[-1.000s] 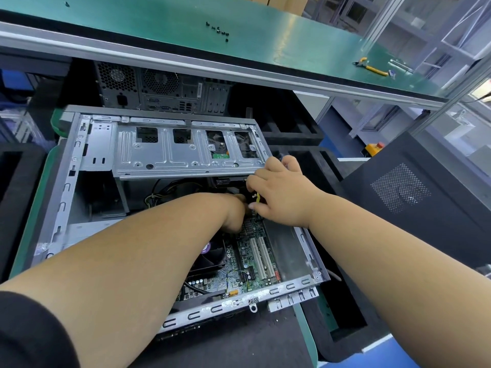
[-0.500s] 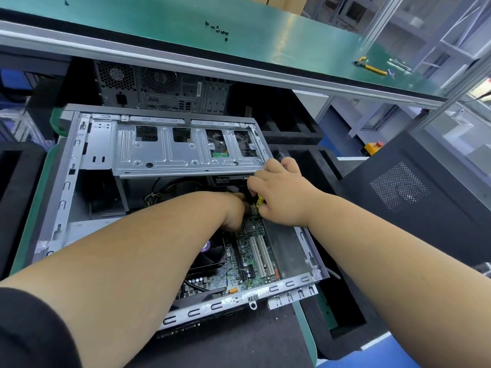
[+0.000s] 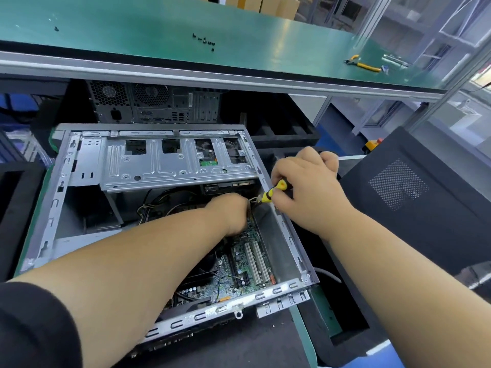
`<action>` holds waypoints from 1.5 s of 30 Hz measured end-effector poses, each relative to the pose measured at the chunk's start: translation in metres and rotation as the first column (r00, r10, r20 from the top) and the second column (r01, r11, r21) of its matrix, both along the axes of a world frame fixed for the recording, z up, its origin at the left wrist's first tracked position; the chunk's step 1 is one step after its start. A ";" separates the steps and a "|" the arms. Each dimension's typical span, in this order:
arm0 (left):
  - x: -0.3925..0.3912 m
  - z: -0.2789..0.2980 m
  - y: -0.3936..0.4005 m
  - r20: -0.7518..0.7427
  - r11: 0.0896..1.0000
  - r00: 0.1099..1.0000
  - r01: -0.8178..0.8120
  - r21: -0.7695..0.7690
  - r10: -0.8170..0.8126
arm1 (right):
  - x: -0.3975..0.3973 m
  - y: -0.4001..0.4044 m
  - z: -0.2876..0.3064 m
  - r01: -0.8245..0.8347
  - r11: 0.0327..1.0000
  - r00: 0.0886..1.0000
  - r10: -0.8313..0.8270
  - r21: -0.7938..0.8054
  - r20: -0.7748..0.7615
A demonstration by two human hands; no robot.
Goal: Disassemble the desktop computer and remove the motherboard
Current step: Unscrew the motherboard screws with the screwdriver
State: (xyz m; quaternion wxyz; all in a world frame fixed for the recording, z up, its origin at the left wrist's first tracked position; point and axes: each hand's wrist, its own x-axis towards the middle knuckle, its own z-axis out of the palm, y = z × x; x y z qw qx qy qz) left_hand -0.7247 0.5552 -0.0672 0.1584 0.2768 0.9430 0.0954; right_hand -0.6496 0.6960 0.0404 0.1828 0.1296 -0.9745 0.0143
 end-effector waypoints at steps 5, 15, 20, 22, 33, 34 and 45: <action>0.001 -0.013 0.019 0.112 0.991 0.985 -0.125 -0.037 0.129 | 0.013 0.018 0.008 0.070 0.954 0.982 -0.117 -0.292 -0.148; 0.013 -0.025 0.029 -0.151 0.963 0.956 -0.263 -0.055 0.252 | 0.022 0.049 0.006 0.080 0.853 0.973 -0.180 -0.515 -0.148; 0.017 -0.026 0.029 -0.245 0.969 0.953 -0.212 -0.125 0.177 | 0.022 0.051 0.009 0.075 0.815 0.965 -0.204 -0.575 -0.164; 0.018 -0.028 0.028 -0.216 0.969 0.956 -0.226 -0.101 0.201 | 0.021 0.050 0.013 0.065 0.812 0.963 -0.204 -0.580 -0.177; 0.010 -0.034 0.026 0.029 0.957 0.956 -0.291 -0.003 0.291 | 0.023 0.047 0.025 0.051 0.786 0.979 -0.161 -0.616 -0.125; 0.010 -0.034 0.027 0.013 0.959 0.959 -0.282 -0.008 0.282 | 0.023 0.047 0.026 0.050 0.781 0.980 -0.158 -0.622 -0.119; 0.010 -0.036 0.028 -0.070 0.983 0.983 -0.174 -0.063 0.170 | 0.031 0.058 0.023 0.083 0.757 0.985 -0.162 -0.648 -0.063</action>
